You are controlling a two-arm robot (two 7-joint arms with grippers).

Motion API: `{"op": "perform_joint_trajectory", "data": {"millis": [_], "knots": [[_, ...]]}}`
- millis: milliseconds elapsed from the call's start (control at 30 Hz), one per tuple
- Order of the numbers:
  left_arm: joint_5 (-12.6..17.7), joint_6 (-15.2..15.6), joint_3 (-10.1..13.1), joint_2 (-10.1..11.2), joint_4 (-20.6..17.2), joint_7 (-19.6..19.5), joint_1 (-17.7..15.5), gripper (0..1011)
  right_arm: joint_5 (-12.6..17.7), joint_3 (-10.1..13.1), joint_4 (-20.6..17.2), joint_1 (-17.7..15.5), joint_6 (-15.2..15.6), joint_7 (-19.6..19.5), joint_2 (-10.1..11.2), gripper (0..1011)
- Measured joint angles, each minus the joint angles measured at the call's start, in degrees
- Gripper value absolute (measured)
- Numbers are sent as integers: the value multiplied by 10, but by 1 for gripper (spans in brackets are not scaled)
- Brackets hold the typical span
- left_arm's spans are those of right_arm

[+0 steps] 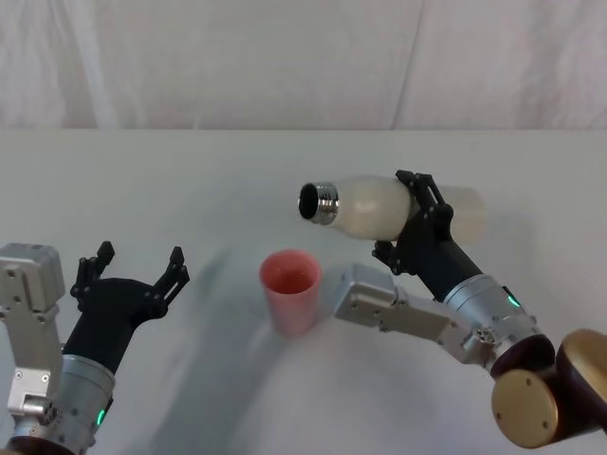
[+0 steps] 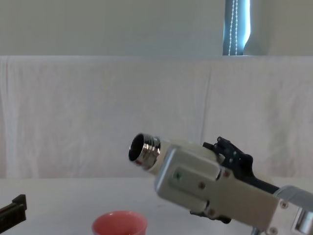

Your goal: Grasp the thermos with one hand and pour water into the cup lid.

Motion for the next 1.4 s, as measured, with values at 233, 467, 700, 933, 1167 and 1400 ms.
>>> {"op": "perform_joint_trajectory", "data": {"millis": [233,467,700,933,1167,1400], "knots": [[0,0,0,0,0,0,0,1001,-47,-13,14,7,6,-17,7,956],[0,0,0,0,0,0,0,1001,-79,-23,22,13,12,-23,15,956],[0,0,0,0,0,0,0,1001,-100,-33,24,22,15,-15,25,956],[0,0,0,0,0,0,0,1001,-107,-39,16,30,17,5,36,956],[0,0,0,0,0,0,0,1001,-114,-44,10,39,18,20,46,956],[0,0,0,0,0,0,0,1001,-121,-48,13,49,20,27,52,956]]}}
